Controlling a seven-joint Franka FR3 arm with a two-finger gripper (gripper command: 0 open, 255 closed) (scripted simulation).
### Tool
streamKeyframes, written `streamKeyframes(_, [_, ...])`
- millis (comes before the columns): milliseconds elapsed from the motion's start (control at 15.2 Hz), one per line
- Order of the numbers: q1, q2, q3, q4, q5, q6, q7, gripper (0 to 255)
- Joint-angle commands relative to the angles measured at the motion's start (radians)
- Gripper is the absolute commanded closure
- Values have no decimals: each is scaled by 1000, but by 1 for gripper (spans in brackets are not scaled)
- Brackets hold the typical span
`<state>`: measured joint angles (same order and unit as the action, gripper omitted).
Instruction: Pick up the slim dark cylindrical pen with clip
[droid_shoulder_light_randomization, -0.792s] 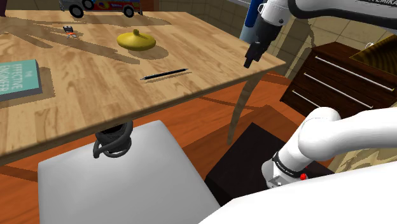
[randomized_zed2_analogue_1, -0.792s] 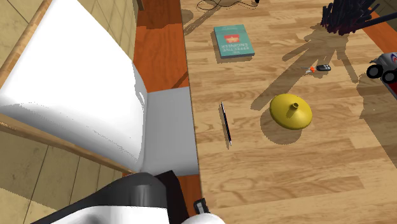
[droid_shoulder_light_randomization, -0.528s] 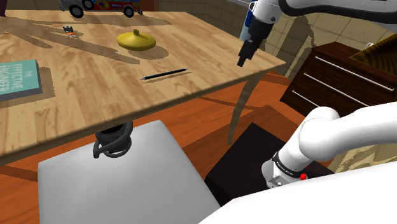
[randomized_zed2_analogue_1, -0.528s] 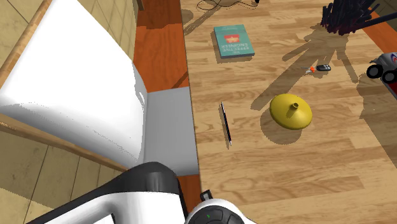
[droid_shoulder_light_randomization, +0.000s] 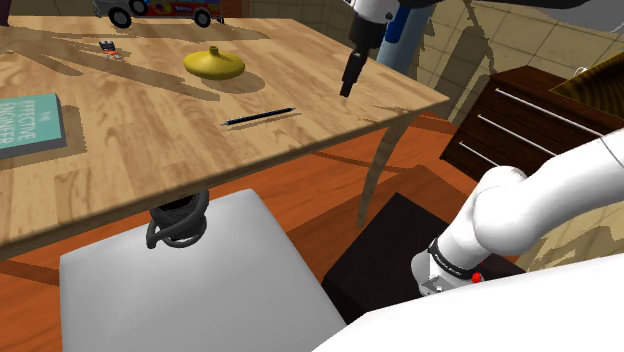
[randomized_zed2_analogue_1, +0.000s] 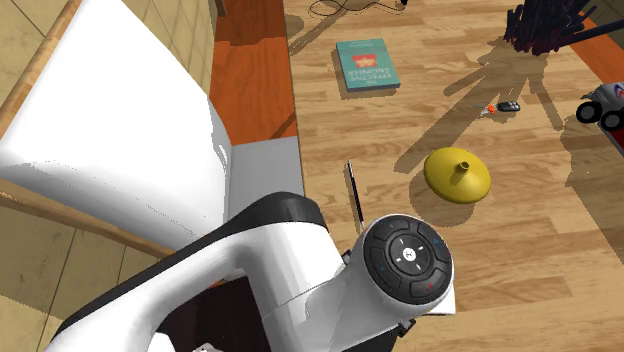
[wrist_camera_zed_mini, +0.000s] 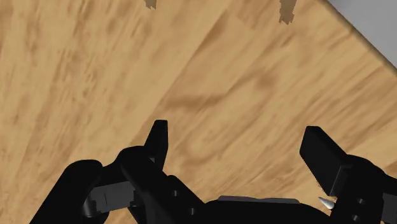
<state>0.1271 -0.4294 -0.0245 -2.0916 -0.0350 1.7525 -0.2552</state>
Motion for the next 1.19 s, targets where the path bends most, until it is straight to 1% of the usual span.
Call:
streamKeyframes(0, [25,71,10,61,6,9,-44,0])
streamKeyframes(594, [120,328,79,336,20,-21,-217,0])
streamKeyframes(1122, [202,534,160,591,2,-85,-350,0])
